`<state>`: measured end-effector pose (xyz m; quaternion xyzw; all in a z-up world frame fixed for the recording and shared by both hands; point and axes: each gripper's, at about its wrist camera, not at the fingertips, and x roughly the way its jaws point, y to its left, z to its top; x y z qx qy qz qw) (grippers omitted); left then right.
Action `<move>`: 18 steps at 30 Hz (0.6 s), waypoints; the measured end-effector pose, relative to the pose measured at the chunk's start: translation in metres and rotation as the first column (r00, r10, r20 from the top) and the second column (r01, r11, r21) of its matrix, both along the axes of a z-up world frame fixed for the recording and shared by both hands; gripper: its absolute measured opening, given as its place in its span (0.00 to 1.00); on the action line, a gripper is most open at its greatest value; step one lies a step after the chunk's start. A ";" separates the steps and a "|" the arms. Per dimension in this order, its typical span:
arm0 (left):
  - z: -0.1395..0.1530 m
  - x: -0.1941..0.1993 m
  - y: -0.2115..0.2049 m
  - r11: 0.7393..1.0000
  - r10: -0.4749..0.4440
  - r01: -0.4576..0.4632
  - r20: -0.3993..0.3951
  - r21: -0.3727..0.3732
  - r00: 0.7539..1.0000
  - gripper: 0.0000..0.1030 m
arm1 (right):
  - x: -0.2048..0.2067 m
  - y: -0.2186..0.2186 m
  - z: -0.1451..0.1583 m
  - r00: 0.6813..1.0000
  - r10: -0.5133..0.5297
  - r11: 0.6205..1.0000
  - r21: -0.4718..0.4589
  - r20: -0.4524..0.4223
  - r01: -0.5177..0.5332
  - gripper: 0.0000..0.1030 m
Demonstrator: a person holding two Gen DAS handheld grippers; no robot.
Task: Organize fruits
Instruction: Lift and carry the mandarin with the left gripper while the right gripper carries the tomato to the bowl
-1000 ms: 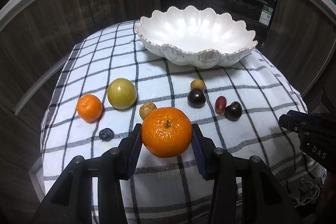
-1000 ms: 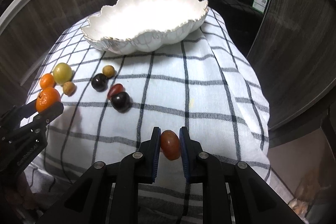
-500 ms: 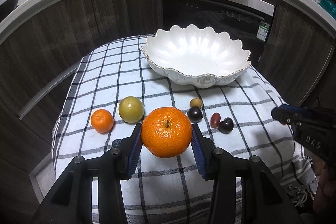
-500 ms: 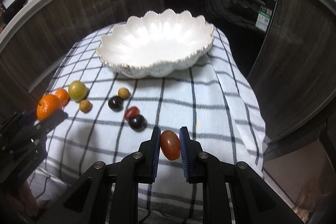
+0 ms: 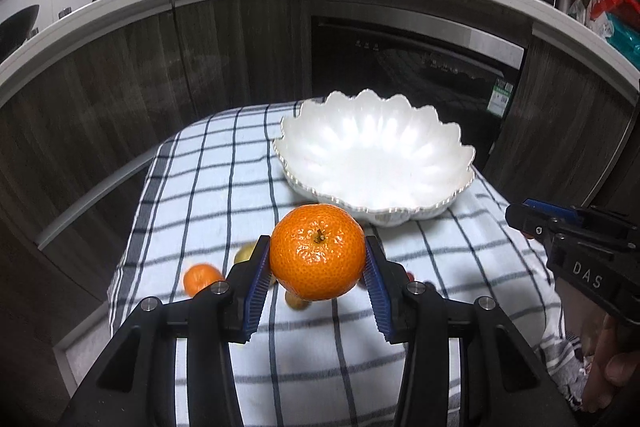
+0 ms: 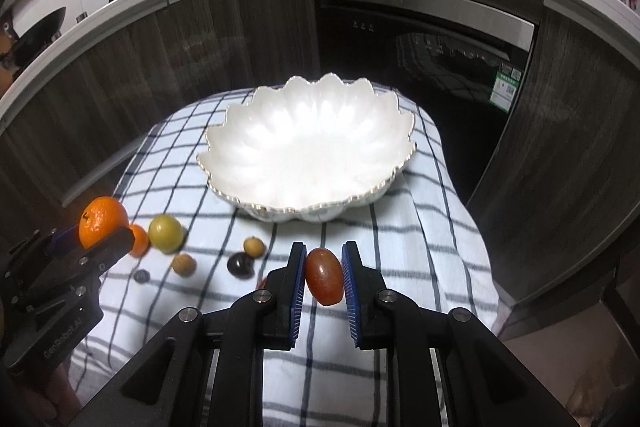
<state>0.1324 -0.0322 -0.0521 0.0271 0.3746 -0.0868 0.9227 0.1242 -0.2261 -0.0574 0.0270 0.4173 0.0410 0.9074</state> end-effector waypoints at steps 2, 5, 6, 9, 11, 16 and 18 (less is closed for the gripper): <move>0.003 0.005 0.000 1.000 -0.004 0.004 -0.002 -0.009 1.000 0.43 | 0.004 0.000 0.004 1.000 -0.002 1.000 -0.001 0.011 0.002 0.19; 0.007 0.016 -0.001 1.000 -0.009 0.009 -0.004 -0.019 1.000 0.43 | 0.011 0.000 0.008 1.000 -0.003 1.000 0.002 0.024 0.003 0.19; 0.009 0.020 -0.001 1.000 -0.011 0.011 -0.001 -0.020 1.000 0.43 | 0.014 -0.001 0.009 1.000 -0.005 1.000 0.003 0.027 0.005 0.19; 0.014 0.030 -0.004 1.000 -0.017 0.017 0.011 -0.019 1.000 0.43 | 0.023 -0.003 0.013 0.999 -0.014 1.000 0.010 0.036 0.014 0.19; 0.016 0.036 -0.006 1.000 -0.021 0.022 0.020 -0.016 1.000 0.43 | 0.028 -0.005 0.016 0.999 -0.021 1.000 0.013 0.043 0.021 0.19; 0.018 0.058 -0.008 0.998 -0.036 0.036 -0.002 -0.054 0.999 0.43 | 0.046 -0.006 0.020 0.998 -0.034 0.999 0.009 0.056 0.033 0.19; 0.016 0.068 -0.010 0.997 -0.047 0.046 -0.016 -0.060 0.999 0.43 | 0.053 -0.007 0.021 0.997 -0.037 0.999 0.010 0.062 0.036 0.19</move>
